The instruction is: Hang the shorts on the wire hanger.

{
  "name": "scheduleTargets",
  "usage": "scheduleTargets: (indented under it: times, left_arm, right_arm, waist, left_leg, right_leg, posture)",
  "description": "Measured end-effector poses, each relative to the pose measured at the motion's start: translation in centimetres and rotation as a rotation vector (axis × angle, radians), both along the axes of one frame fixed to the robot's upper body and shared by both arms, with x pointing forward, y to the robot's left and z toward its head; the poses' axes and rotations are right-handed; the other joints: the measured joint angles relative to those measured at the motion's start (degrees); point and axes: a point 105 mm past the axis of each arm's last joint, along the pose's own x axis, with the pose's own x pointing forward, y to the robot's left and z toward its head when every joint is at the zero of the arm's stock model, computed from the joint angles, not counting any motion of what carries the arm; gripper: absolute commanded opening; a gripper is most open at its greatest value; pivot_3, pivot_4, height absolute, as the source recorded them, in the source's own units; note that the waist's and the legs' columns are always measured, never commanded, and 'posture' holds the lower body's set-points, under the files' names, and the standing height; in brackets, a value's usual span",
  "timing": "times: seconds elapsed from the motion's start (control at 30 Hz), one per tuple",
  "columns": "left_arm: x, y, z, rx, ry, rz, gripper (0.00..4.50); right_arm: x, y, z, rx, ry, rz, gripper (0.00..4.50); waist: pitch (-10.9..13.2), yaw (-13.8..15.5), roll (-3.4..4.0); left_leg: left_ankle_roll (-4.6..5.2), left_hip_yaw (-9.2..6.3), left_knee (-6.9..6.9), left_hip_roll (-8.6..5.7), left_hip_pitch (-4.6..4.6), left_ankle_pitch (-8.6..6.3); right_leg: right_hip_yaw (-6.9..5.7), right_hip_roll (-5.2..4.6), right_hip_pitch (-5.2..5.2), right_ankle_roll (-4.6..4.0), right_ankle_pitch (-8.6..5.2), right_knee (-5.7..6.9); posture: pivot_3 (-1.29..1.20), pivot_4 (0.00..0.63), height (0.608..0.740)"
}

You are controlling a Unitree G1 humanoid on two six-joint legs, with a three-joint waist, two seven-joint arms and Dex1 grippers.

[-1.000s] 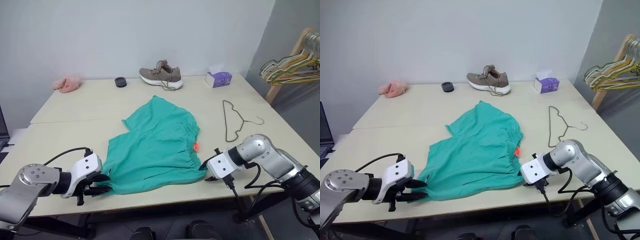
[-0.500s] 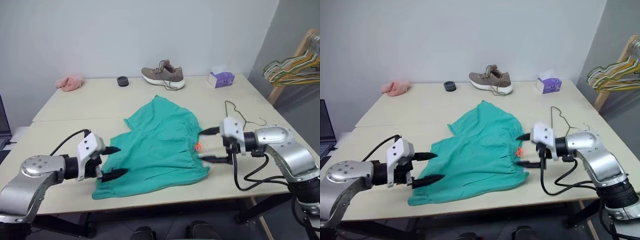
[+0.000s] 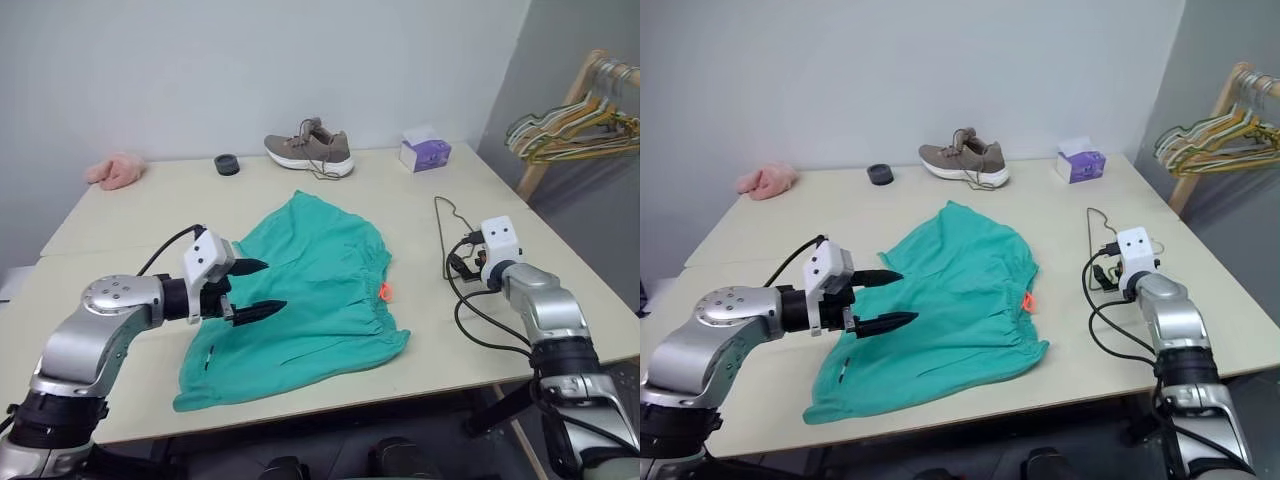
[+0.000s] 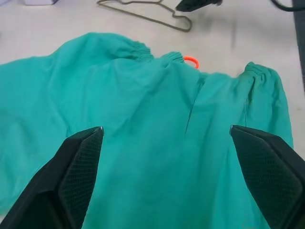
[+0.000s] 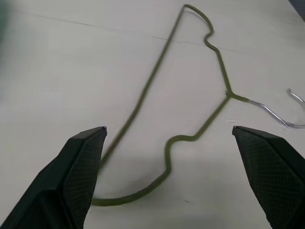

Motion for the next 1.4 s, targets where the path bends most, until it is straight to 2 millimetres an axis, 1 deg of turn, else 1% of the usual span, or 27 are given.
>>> scheduleTargets:
  times: [0.13,0.2,0.3,0.33,0.43,0.6,0.77,0.87,0.97,1.1,1.2,1.37,1.4]
  left_arm:
    - [0.1,-0.2,0.1,0.006,-0.01,-0.024,4.49]
    - [0.2,-0.1,0.0,0.007,-0.01,-0.021,4.49]
    - [0.2,-0.1,0.0,0.008,-0.01,-0.027,4.49]
    - [0.2,-0.1,0.0,0.009,-0.011,-0.028,4.49]
    - [0.2,-0.1,0.1,0.016,-0.022,-0.036,4.49]
    - [0.2,0.0,0.0,0.03,-0.031,-0.035,4.49]
    - [0.2,0.0,0.0,0.04,-0.037,-0.051,4.49]
    - [0.1,-0.3,-0.2,0.042,-0.028,-0.065,4.49]
    - [0.2,-0.6,0.0,0.027,-0.029,-0.074,4.49]
    - [0.5,-1.0,0.5,0.015,-0.049,-0.083,4.49]
    - [0.5,-1.1,0.6,0.015,-0.05,-0.086,4.49]
    - [0.5,-1.4,0.5,0.017,-0.046,-0.097,4.49]
    - [0.5,-1.4,0.4,0.017,-0.046,-0.098,4.5]
  right_arm:
    - [0.2,-0.3,-2.2,-0.013,0.086,0.005,4.5]
    - [0.5,-0.1,-2.3,-0.022,0.092,0.036,4.5]
    - [0.9,-0.3,-2.3,-0.034,0.116,0.06,4.5]
    - [1.1,-0.6,-2.3,-0.05,0.123,0.067,4.5]
    - [1.0,-2.5,-2.0,-0.121,0.154,0.084,4.5]
    - [-0.5,-5.3,-1.6,-0.221,0.236,0.189,4.5]
    - [-2.8,-6.9,-1.1,-0.313,0.334,0.36,4.5]
    - [-3.9,-7.8,-0.9,-0.349,0.375,0.403,4.5]
    - [-3.8,-7.9,-1.0,-0.303,0.367,0.358,4.5]
    - [-2.7,-7.1,-1.5,-0.12,0.321,0.209,4.5]
    - [-2.4,-6.6,-2.0,-0.017,0.316,0.14,4.5]
    - [-2.5,-6.2,-2.6,0.006,0.33,0.121,4.5]
    - [-2.6,-6.1,-2.7,0.008,0.335,0.124,4.12]
  waist:
    - [0.0,-1.1,0.0]
    - [0.0,-1.6,0.01]
    - [0.0,-1.8,-0.01]
    - [0.0,-1.9,-0.01]
    - [-0.1,-1.3,-0.02]
    - [-0.1,-0.1,-0.06]
    - [-0.1,-0.1,-0.07]
    - [-0.2,-0.1,-0.09]
    - [-0.2,-0.4,-0.13]
    - [-0.2,-1.3,-0.15]
    - [-0.2,-2.0,-0.15]
    - [-0.5,-2.3,-0.4]
    - [-0.6,-2.4,-0.45]
  left_leg:
    - [0.02,-0.05,-0.02,0.02,-0.01,-0.01]
    - [0.02,-0.09,-0.02,0.03,0.0,-0.01]
    - [0.02,-0.13,-0.01,0.03,0.0,-0.01]
    - [0.02,-0.13,-0.01,0.02,0.01,-0.01]
    - [0.02,-0.18,0.02,-0.1,0.0,-0.01]
    - [0.02,-0.2,0.08,-0.15,0.01,-0.01]
    - [0.02,-0.27,0.06,-0.11,0.03,-0.01]
    - [0.02,-0.26,0.06,-0.1,0.04,-0.01]
    - [0.02,-0.24,0.06,-0.08,0.05,-0.01]
    - [0.02,-0.25,0.02,-0.01,0.03,-0.01]
    - [0.02,-0.25,0.02,0.05,0.04,-0.01]
    - [0.02,-0.26,0.01,0.07,0.05,-0.02]
    - [0.02,-0.27,0.01,0.07,0.05,-0.02]
  right_leg:
    - [-0.01,-0.01,0.0,0.0,0.0,0.0]
    - [-0.03,-0.01,0.01,0.02,-0.01,0.0]
    - [-0.07,-0.01,0.04,0.02,-0.01,0.0]
    - [-0.08,-0.01,0.04,0.02,-0.01,0.0]
    - [-0.15,-0.04,0.12,0.05,-0.03,-0.05]
    - [-0.17,-0.08,0.21,0.1,-0.01,-0.1]
    - [-0.23,-0.07,0.23,0.11,-0.03,-0.1]
    - [-0.23,-0.06,0.23,0.11,-0.03,-0.1]
    - [-0.2,-0.05,0.22,0.11,-0.02,-0.1]
    - [-0.18,-0.06,0.18,0.1,-0.02,-0.08]
    - [-0.16,-0.08,0.17,0.09,-0.03,-0.08]
    - [-0.18,-0.06,0.19,0.09,-0.03,-0.09]
    - [-0.18,-0.06,0.19,0.09,-0.04,-0.1]
  posture:
    - [-0.15,0.0,0.74]
    - [-0.15,0.0,0.74]
    - [-0.15,0.0,0.74]
    - [-0.14,0.0,0.74]
    - [-0.14,0.0,0.74]
    - [-0.15,0.0,0.74]
    - [-0.17,0.0,0.74]
    - [-0.17,0.0,0.74]
    - [-0.18,0.0,0.74]
    - [-0.18,0.0,0.74]
    - [-0.18,0.0,0.74]
    - [-0.18,0.0,0.74]
    - [-0.18,0.0,0.74]
